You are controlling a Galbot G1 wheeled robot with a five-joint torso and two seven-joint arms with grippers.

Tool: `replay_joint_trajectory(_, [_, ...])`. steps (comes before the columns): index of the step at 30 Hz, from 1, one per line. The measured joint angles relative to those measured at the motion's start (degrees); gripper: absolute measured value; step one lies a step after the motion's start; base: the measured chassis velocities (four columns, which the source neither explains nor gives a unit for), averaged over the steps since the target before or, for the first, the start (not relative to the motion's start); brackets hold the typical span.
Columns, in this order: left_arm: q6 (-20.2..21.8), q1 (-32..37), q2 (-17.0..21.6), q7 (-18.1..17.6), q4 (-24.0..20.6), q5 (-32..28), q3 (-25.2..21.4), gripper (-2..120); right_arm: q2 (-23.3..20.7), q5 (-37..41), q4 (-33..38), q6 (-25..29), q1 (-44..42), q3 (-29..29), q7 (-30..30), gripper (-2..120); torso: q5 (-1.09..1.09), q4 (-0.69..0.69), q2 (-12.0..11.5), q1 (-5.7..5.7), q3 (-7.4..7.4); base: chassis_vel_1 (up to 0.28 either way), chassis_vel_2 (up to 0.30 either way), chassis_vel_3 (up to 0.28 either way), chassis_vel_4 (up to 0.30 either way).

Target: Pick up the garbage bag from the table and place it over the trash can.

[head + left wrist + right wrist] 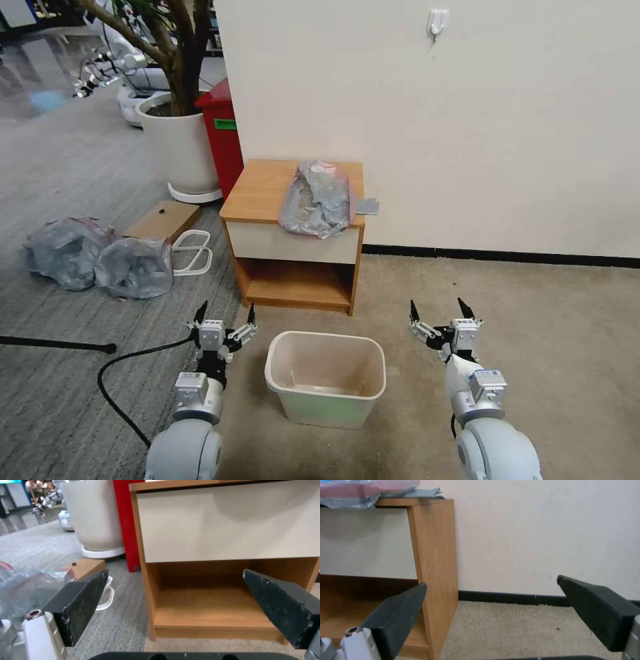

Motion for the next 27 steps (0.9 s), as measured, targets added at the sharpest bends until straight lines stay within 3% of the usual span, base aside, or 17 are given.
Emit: replay_joint_trajectory(27, [0.0,0.0,0.0,0.0,0.0,0.0,0.0,100,0.0,0.0,0.0,0.0,0.0,0.0,0.0,100,0.0,0.0,0.0,0.0,0.0,0.0,0.0,0.0,0.0])
